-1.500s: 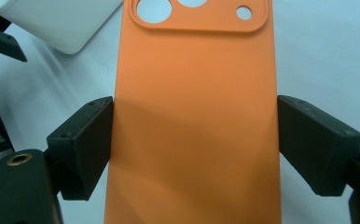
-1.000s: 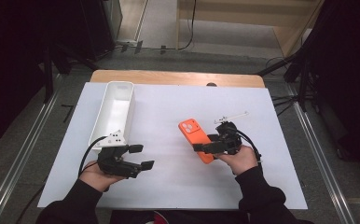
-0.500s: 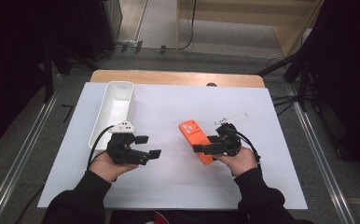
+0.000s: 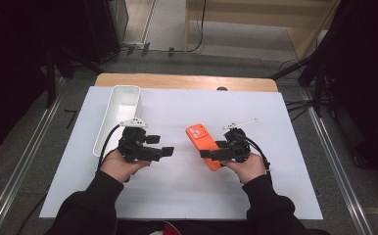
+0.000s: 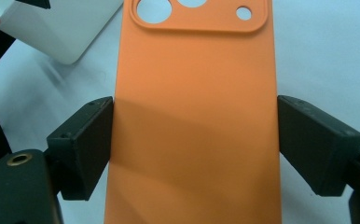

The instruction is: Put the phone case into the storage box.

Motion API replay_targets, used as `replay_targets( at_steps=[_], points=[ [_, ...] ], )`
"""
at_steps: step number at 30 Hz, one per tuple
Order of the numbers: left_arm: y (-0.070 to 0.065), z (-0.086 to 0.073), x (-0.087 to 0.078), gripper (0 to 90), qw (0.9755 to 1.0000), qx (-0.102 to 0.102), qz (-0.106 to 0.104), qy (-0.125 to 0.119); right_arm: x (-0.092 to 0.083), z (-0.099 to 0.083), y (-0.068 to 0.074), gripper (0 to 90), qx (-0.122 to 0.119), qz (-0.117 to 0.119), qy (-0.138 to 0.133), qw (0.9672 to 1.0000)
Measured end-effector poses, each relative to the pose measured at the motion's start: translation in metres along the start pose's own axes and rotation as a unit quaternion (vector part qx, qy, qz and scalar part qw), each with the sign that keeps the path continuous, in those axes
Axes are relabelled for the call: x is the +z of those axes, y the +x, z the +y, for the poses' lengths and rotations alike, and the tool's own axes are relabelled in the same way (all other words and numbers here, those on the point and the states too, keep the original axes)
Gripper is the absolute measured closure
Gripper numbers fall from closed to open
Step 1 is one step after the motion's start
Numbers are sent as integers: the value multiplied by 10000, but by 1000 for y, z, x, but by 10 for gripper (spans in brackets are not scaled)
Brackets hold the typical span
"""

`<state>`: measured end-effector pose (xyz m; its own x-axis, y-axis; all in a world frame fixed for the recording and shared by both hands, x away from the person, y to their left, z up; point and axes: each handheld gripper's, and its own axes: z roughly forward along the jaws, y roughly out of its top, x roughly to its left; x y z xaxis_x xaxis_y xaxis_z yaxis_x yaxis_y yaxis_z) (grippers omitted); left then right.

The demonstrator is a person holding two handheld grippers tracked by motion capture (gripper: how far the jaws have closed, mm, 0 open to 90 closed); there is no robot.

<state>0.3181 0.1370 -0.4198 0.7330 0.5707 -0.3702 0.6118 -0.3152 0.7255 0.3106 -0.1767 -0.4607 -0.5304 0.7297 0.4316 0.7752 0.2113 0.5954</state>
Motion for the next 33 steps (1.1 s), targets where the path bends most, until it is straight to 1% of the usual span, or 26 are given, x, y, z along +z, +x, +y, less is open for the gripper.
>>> replay_targets(
  at_steps=[3, 4, 8, 9, 14, 16, 18, 20, 24, 29, 30, 33],
  points=[
    [5, 4, 4, 215, 9999, -30, 98, 38, 2, 1, -2, 144, 35, -15, -14, 10000],
    [6, 5, 6, 216, 9999, -73, 106, 10, 3, 1, -3, 144, 43, -28, -21, 10000],
    [9, 9, 11, 217, 9997, -136, 190, 52, 6, 1, -3, 144, 68, -56, -55, 9999],
    [9, 10, 12, 217, 9997, -149, 160, 54, 7, 1, -3, 144, 83, -61, -58, 9999],
    [10, 15, 16, 219, 9998, -132, 164, -7, 8, 1, -2, 144, 111, -68, -96, 9999],
    [11, 17, 17, 219, 9997, -168, 158, -34, 9, 1, -2, 144, 108, -74, -114, 9998],
    [11, 20, 19, 219, 9996, -199, 199, -54, 10, 2, -2, 144, 127, -87, -114, 9998],
    [12, 22, 21, 219, 9995, -239, 186, -68, 12, 2, -2, 144, 113, -114, -122, 9998],
    [11, 26, 25, 219, 9994, -212, 268, -56, 17, 3, 0, 144, 77, -178, -95, 9998],
    [14, 31, 31, 219, 9991, -291, 311, -43, 23, 3, 1, 144, 154, -228, -75, 9996],
    [14, 32, 32, 218, 9990, -322, 294, -74, 23, 3, 1, 144, 129, -255, -89, 9996],
    [17, 36, 33, 218, 9988, -353, 316, -85, 25, 3, 0, 144, 217, -266, -119, 9993]
  ],
)
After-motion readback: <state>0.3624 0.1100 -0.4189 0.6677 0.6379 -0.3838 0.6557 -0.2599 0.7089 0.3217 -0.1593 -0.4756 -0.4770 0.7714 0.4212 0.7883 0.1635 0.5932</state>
